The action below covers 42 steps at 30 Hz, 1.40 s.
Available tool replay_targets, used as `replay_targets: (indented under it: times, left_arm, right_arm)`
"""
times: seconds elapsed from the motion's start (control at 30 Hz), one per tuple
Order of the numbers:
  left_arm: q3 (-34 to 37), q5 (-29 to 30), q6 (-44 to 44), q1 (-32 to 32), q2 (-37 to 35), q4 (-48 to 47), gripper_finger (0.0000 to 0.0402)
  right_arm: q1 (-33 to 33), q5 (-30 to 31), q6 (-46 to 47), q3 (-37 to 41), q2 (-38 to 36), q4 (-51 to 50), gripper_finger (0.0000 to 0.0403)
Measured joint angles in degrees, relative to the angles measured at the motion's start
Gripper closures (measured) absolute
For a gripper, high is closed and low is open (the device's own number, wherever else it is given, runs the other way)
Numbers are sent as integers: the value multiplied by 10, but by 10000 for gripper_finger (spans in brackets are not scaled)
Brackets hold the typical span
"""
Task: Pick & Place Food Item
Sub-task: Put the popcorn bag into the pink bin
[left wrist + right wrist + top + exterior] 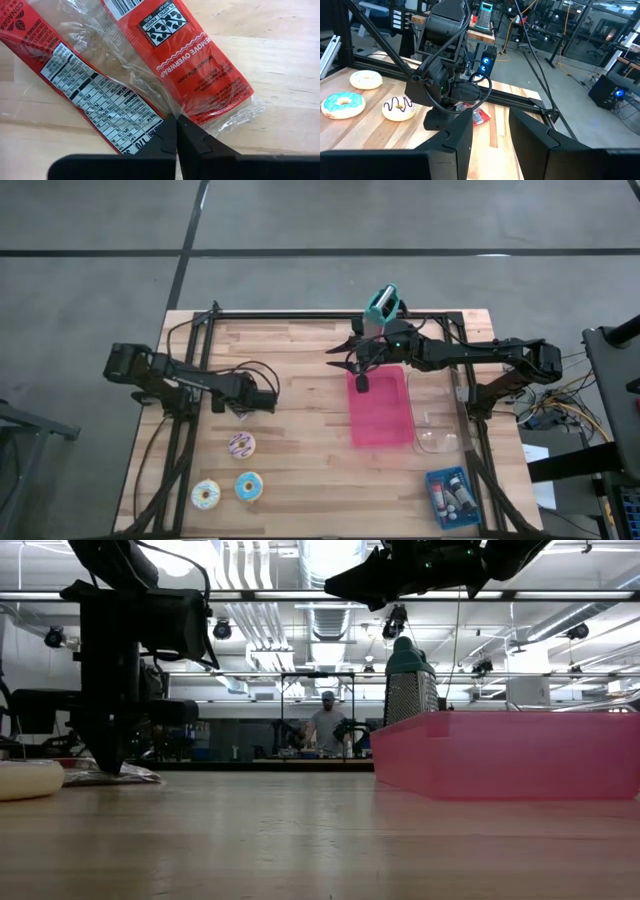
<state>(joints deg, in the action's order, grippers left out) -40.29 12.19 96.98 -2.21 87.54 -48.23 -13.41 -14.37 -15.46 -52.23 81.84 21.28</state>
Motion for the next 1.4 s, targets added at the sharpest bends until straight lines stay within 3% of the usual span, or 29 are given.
replay_targets:
  times: [0.77, 1.4]
  left_arm:
    - [-112, 137, -189, 0, 1, -2, 401]
    - [-177, 193, -342, -10, 0, 18, 401]
  right_arm:
    - [0, 0, 0, 0, 0, 0, 282]
    - [0, 0, 0, 0, 0, 0, 282]
